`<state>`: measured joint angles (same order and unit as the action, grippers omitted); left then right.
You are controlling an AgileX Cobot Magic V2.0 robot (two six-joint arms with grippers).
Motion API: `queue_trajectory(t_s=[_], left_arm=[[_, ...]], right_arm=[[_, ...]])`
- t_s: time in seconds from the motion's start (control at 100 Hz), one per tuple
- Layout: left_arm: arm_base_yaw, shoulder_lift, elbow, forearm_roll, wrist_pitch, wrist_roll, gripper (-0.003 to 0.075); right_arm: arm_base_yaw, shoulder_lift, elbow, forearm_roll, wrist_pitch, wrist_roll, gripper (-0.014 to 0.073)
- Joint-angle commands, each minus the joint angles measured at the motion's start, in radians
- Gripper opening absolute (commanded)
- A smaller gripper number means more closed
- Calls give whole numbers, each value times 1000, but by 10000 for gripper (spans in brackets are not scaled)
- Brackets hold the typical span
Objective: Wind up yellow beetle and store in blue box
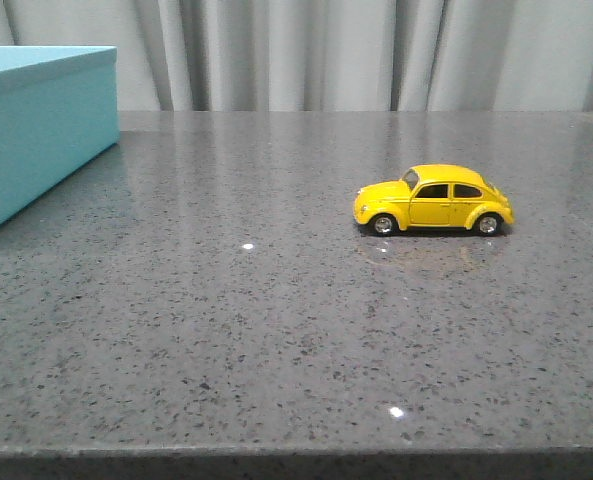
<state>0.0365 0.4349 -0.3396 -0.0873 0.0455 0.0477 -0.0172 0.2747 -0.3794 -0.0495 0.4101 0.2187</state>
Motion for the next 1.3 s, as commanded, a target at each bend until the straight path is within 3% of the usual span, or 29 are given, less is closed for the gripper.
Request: queue_trajectory(t_s=[0.0,0.08,0.51,0.78,0.95,1.18,1.29], left_arm=[[-5,47,-63,-10,-68,-7,317],[-5,71,-81,-10,-68,-7,321],[-5,84,-83,-10,-140,-7,312],[-5,84,-83,-10,-143,-7,312],[-5,84,-83,-10,-143,-7,312],[-5,84,-83,-10,-143,-7,312],[-5,84,-83,-10,-143,-7,312]], right_arm=[[-7,61,-64,0,-63,-17,258],[-7,102,-89,0,-53,-18,295],[-5,153,-108,21,-105,-17,291],[47,298,-260,41,117,-17,291],[142,399,-370,63,167,-17,294],[226,578,-528,60,328,-18,361],[260,634,-558,61,276,-18,362]])
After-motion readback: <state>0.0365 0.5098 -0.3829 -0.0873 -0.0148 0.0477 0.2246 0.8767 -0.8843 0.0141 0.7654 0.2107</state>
